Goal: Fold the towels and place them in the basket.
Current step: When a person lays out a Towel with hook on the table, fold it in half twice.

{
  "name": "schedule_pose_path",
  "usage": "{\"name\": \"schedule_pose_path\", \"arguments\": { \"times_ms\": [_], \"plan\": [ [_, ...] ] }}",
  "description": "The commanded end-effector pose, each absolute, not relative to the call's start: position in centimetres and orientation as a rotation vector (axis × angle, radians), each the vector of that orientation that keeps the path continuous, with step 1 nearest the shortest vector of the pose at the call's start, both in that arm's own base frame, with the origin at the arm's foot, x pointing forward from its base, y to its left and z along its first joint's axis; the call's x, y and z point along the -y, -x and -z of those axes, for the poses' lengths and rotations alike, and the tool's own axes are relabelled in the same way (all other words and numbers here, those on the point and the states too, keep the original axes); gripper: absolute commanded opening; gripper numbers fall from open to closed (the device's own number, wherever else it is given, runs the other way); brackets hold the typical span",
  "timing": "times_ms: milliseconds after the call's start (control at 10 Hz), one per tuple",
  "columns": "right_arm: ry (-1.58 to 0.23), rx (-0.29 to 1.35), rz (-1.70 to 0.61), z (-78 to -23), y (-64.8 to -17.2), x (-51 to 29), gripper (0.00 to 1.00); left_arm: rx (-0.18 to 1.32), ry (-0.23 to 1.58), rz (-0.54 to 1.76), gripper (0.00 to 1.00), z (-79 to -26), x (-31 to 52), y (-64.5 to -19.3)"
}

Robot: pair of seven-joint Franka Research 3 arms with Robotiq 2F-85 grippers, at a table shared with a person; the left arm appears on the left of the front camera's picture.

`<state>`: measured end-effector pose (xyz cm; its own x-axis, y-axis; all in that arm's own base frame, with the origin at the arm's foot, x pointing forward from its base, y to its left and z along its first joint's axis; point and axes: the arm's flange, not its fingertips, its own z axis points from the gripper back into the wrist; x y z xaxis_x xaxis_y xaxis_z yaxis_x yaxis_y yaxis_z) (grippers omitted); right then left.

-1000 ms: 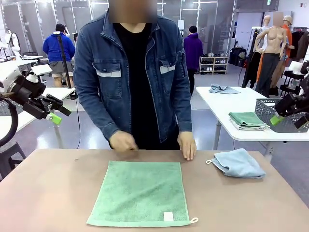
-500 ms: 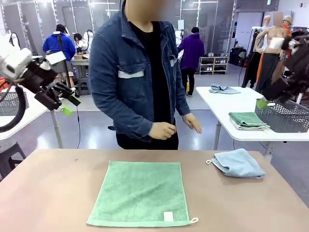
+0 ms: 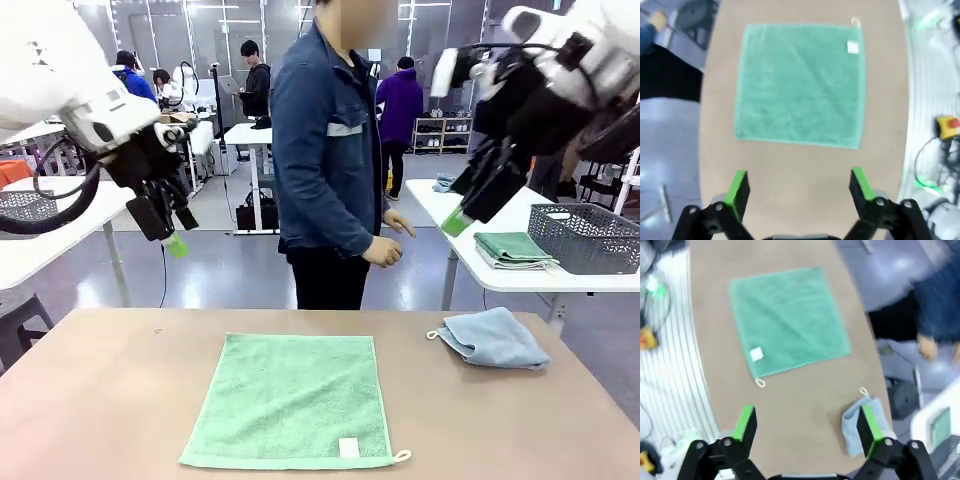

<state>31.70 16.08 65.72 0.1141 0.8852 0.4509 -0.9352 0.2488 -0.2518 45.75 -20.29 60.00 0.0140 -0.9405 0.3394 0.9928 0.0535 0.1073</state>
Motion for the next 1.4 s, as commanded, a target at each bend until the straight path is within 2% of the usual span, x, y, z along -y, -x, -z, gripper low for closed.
{"name": "schedule_pose_path", "arguments": {
  "times_ms": [0,200,600,1300],
  "plan": [
    [-0.015,0.534,-1.533,-64.1,-31.0,-18.3,1.00,0.263,0.105,1.537,1.00,-59.3,21.6,-44.3],
    [0.042,0.433,-1.627,-62.0,-30.8,-21.4,1.00,0.214,0.059,1.588,1.00,-58.5,22.3,-42.9],
    [0.182,0.219,-1.622,-58.3,-33.0,-25.0,1.00,0.144,-0.031,1.601,1.00,-56.7,22.2,-40.1],
    [0.150,0.189,-1.518,-56.5,-37.0,-26.9,1.00,0.134,-0.069,1.602,1.00,-55.4,21.5,-38.4]
  ]
}}
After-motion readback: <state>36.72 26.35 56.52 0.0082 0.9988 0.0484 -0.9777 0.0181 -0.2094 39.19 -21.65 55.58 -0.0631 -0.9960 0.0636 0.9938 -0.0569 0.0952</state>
